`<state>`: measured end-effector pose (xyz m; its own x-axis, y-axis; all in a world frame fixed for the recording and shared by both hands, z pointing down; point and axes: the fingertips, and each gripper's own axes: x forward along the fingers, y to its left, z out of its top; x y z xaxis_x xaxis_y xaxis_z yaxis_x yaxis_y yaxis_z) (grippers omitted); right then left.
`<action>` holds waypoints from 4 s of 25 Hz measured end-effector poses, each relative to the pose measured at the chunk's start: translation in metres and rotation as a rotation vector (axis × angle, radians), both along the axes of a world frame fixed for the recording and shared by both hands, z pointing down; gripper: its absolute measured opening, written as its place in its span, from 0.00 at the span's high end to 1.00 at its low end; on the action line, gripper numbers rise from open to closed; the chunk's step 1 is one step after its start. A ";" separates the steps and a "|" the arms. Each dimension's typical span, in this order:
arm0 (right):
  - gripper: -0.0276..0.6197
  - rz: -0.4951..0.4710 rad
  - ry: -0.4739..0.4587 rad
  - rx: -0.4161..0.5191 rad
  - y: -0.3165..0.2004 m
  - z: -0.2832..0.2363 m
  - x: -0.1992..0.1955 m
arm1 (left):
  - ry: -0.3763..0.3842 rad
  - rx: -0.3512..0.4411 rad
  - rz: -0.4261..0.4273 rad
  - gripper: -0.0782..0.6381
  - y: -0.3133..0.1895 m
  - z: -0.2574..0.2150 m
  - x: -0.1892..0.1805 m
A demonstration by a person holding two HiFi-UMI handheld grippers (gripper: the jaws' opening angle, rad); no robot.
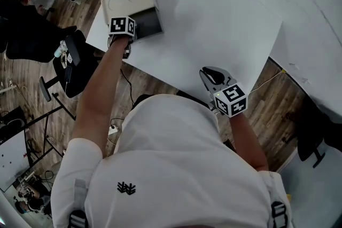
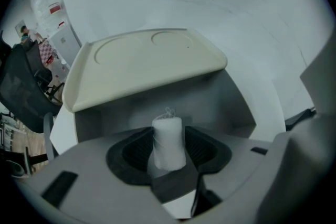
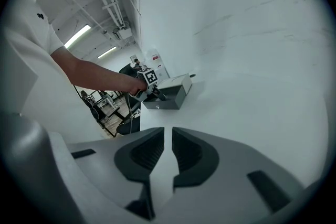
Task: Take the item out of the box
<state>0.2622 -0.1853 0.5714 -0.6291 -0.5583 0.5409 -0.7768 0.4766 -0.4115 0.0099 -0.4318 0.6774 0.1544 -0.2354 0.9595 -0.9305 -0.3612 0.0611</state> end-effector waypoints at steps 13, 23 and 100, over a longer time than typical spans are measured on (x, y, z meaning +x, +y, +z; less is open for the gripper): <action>0.89 -0.003 0.004 0.003 -0.003 0.000 -0.002 | 0.029 0.026 0.042 0.65 0.005 -0.004 0.006; 0.89 -0.081 0.015 0.025 -0.002 -0.003 -0.030 | 0.176 0.113 0.050 0.65 0.016 -0.043 0.019; 0.95 -0.168 0.188 0.183 0.158 -0.061 -0.282 | 0.720 0.557 0.445 0.66 0.387 -0.272 -0.131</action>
<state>-0.0202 -0.0273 0.5104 -0.6195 -0.5534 0.5568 -0.7351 0.6579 -0.1640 -0.1208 -0.0448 0.4051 0.8359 -0.4009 0.3748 -0.5125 -0.8146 0.2717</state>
